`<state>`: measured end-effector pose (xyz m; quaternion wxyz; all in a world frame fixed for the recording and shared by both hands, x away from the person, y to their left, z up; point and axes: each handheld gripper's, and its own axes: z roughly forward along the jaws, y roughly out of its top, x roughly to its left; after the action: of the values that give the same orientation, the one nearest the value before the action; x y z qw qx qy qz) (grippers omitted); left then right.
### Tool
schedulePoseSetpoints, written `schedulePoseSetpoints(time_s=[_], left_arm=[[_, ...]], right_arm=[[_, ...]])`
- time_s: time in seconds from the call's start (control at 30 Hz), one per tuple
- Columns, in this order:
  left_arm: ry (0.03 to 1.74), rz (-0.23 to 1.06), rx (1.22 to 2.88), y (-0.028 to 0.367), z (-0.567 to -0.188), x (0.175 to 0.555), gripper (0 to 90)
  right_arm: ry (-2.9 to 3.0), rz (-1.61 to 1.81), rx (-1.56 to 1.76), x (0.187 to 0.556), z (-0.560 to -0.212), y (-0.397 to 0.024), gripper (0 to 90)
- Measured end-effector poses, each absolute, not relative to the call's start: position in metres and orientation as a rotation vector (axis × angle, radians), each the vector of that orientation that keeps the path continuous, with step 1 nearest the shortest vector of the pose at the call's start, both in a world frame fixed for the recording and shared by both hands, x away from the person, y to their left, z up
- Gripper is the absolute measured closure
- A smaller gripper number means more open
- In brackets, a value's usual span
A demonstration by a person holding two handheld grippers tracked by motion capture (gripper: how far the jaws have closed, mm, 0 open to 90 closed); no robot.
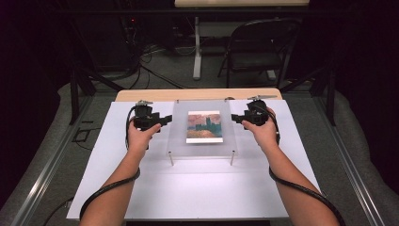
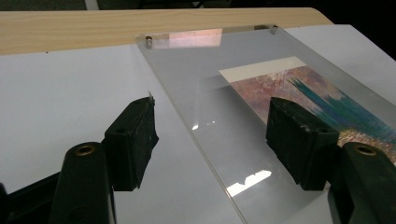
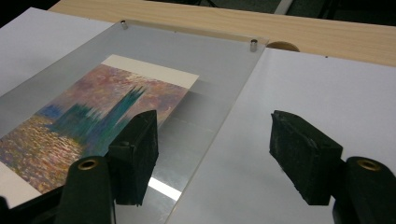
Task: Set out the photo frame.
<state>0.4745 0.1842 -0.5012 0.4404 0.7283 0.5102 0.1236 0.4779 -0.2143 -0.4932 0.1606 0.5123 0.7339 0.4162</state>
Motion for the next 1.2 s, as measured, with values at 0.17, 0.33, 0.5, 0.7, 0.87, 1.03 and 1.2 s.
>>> schedulePoseSetpoints(time_s=[0.17, 0.33, 0.5, 0.7, 0.87, 1.03, 1.2], left_arm=[[1.282, 0.296, 1.819, 0.179, -0.506, 0.480, 33.5], [1.286, 0.294, 1.819, 0.175, -0.509, 0.485, 34.1], [1.291, 0.282, 1.809, 0.171, -0.513, 0.488, 34.0], [1.295, 0.245, 1.809, 0.165, -0.520, 0.490, 33.8], [1.319, 0.195, 1.815, 0.160, -0.529, 0.492, 33.8], [1.339, 0.155, 1.824, 0.156, -0.536, 0.495, 33.8], [1.355, 0.146, 1.832, 0.152, -0.539, 0.496, 32.9]], right_arm=[[2.103, 1.183, 1.472, 0.484, -0.497, -0.211, 32.6], [2.109, 1.184, 1.474, 0.488, -0.499, -0.208, 32.8], [2.129, 1.190, 1.480, 0.490, -0.503, -0.202, 32.8], [2.143, 1.191, 1.512, 0.492, -0.510, -0.197, 32.8], [2.149, 1.198, 1.547, 0.493, -0.518, -0.196, 32.9], [2.158, 1.218, 1.585, 0.495, -0.524, -0.194, 32.9], [2.196, 1.250, 1.625, 0.496, -0.527, -0.190, 32.8]])
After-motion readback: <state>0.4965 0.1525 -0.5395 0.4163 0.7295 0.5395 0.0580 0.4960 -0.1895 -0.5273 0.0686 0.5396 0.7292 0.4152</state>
